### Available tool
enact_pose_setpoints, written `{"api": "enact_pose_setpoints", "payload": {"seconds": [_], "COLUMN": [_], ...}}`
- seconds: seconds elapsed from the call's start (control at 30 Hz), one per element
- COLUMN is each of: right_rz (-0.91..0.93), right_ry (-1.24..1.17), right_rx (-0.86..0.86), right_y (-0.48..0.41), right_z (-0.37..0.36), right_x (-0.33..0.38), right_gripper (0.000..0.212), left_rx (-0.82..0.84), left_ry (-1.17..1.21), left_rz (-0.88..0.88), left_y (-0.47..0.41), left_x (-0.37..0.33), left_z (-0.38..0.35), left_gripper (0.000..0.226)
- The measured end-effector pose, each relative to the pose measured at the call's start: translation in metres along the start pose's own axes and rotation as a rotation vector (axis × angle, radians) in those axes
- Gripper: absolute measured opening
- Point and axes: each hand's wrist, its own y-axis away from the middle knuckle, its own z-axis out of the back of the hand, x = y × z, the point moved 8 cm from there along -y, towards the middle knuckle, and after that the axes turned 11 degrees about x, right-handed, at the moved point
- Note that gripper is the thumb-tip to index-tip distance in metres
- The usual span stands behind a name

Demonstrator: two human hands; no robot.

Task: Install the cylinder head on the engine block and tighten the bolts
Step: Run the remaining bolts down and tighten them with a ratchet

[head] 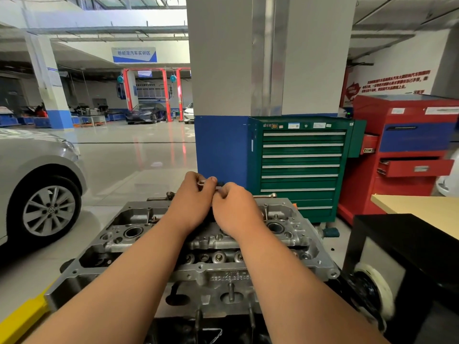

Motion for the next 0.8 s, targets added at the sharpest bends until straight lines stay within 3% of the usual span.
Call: {"api": "enact_pose_setpoints", "payload": {"seconds": [0.1,0.17,0.4,0.53,0.63,0.8], "right_rz": [0.045,0.066,-0.023,-0.038,-0.031,-0.033], "right_ry": [0.032,0.050,-0.233,-0.367,-0.414,-0.469], "right_rx": [0.091,0.109,-0.106,-0.186,-0.207,-0.206], "right_y": [0.001,0.002,0.003,0.004,0.005,-0.001], "right_z": [-0.009,-0.011,0.013,0.021,0.024,0.023], "right_x": [0.005,0.008,-0.006,-0.009,-0.013,-0.016], "right_gripper": [0.019,0.019,0.014,0.018,0.026,0.033], "left_rx": [-0.203,-0.219,-0.240,-0.227,-0.202,0.000], "left_ry": [-0.062,-0.062,-0.092,0.200,0.265,0.383], "left_rz": [-0.051,-0.087,-0.043,0.147,0.198,0.212], "left_y": [0.008,0.010,0.011,0.001,-0.010,-0.020], "left_x": [-0.003,-0.005,-0.013,-0.014,-0.012,-0.001], "left_z": [0.021,0.025,0.016,-0.014,-0.014,-0.019], "left_gripper": [0.035,0.036,0.027,0.029,0.039,0.025]}}
